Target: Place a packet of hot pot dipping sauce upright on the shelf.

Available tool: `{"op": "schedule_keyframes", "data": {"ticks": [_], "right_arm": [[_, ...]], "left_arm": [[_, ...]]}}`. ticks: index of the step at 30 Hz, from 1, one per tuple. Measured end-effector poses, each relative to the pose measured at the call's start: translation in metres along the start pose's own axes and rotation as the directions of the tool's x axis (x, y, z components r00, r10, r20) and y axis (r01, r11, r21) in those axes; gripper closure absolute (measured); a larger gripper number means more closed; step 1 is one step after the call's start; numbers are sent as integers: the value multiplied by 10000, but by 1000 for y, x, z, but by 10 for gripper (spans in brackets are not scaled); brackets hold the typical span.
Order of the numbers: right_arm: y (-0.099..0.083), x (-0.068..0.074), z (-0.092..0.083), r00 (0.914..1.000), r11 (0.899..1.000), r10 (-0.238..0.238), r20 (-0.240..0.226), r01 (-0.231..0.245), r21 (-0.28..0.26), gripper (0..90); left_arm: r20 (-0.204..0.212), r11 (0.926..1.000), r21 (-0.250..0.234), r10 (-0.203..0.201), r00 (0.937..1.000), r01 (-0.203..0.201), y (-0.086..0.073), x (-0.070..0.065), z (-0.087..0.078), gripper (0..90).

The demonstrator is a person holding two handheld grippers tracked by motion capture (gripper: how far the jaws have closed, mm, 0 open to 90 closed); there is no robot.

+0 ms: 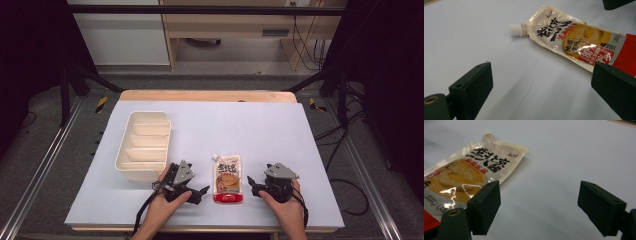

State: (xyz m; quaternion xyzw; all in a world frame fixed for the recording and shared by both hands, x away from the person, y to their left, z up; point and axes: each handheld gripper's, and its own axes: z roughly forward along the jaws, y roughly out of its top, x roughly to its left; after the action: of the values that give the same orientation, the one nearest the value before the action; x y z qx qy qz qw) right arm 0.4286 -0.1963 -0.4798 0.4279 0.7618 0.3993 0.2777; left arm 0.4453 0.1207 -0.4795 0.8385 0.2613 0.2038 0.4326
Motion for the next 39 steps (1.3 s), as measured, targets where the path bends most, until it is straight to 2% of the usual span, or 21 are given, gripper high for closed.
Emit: {"op": "schedule_keyframes", "data": {"ticks": [6, 10, 13, 15, 18, 22, 24, 25, 26, 27, 28, 29, 31, 33, 36, 38, 39], "right_arm": [[3, 5, 0, 9999, 9999, -129, -48, 129, 101, 274], [5, 7, 1, 9996, 9998, -69, -256, 73, 159, 300], [12, 9, 4, 9983, 9988, -296, -498, 315, 379, 323], [15, 12, 8, 9976, 9975, -390, -577, 424, 572, 322], [22, 17, 12, 9941, 9910, -841, -685, 907, 988, 301], [32, 18, 15, 9920, 9877, -929, -851, 1027, 1183, 266], [44, 17, 18, 9901, 9852, -1065, -910, 1174, 1246, 258], [44, 17, 18, 9901, 9852, -1065, -910, 1174, 1246, 258], [53, 16, 19, 9898, 9840, -1124, -878, 1231, 1285, 247], [53, 16, 19, 9898, 9840, -1124, -878, 1231, 1285, 247], [63, 14, 21, 9890, 9833, -1134, -951, 1254, 1316, 242], [63, 14, 21, 9890, 9833, -1134, -951, 1254, 1316, 242], [77, 13, 22, 9864, 9801, -1367, -915, 1481, 1325, 244], [82, 12, 22, 9855, 9791, -1454, -875, 1560, 1304, 245], [100, 12, 24, 9803, 9737, -1760, -894, 1868, 1305, 272], [103, 12, 25, 9788, 9727, -1802, -976, 1921, 1301, 281], [108, 11, 29, 9779, 9719, -1779, -1100, 1921, 1357, 315]], "left_arm": [[120, 10000, 24, -13, 9999, 13, 0, -1, 0, 38], [169, 10000, -20, -20, 9999, 20, 1, -2, -1, 38], [179, 10000, -54, 72, 9998, -71, 1, -3, -2, 38], [126, 9999, -60, 155, 9998, -154, 1, -4, -2, 38], [156, 10000, 22, 87, 9998, -87, 1, -3, -2, 39], [116, 9999, -9, 123, 9999, -123, 1, -2, -2, 40], [98, 10000, -5, 100, 9999, -100, 1, -1, -3, 40], [98, 10000, -5, 100, 9999, -100, 1, -1, -3, 39], [109, 10000, -21, 65, 9999, -65, 1, -1, -3, 39], [109, 10000, -21, 65, 9999, -65, 1, -1, -3, 39], [84, 10000, -27, 63, 9999, -63, 1, -1, -4, 39], [84, 10000, -27, 63, 9999, -63, 1, -1, -4, 39], [51, 9999, -53, 112, 9999, -112, 1, -1, -4, 37], [4, 9999, -58, 129, 9999, -129, 1, -2, -4, 38], [-12, 9999, -85, 121, 9999, -121, 2, -1, -5, 38], [-11, 9999, -107, 110, 9999, -110, 2, -1, -5, 37], [8, 9999, -117, 109, 9999, -109, 2, -1, -5, 38]]}}
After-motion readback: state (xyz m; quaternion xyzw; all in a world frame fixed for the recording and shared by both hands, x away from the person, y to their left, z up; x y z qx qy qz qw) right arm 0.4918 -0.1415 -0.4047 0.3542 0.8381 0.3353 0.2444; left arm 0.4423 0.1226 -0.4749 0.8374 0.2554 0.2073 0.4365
